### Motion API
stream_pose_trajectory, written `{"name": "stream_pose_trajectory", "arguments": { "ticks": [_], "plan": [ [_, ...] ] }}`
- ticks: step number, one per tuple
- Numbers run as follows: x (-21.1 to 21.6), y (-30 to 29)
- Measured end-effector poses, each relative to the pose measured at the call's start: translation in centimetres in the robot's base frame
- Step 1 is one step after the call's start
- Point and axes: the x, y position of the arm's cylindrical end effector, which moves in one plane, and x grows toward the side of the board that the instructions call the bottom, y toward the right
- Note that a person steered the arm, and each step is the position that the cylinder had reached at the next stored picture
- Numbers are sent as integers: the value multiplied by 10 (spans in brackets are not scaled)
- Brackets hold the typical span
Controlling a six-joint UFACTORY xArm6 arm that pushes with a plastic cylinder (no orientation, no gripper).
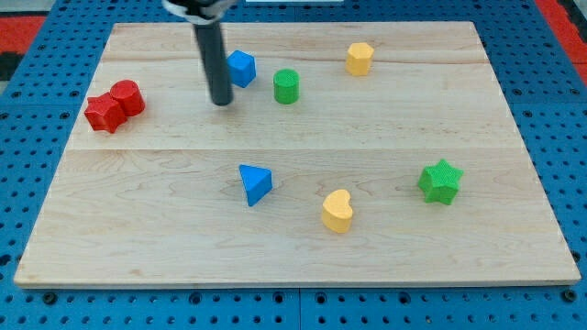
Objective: Move the green circle towards the top left of the board
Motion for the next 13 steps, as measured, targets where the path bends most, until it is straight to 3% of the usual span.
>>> {"name": "stream_pose_trajectory", "arguments": {
  "ticks": [1, 2, 4, 8, 12, 13],
  "plan": [
    [15, 31],
    [0, 59],
    [-72, 67],
    [-119, 120],
    [-131, -37],
    [-122, -42]
  ]
}}
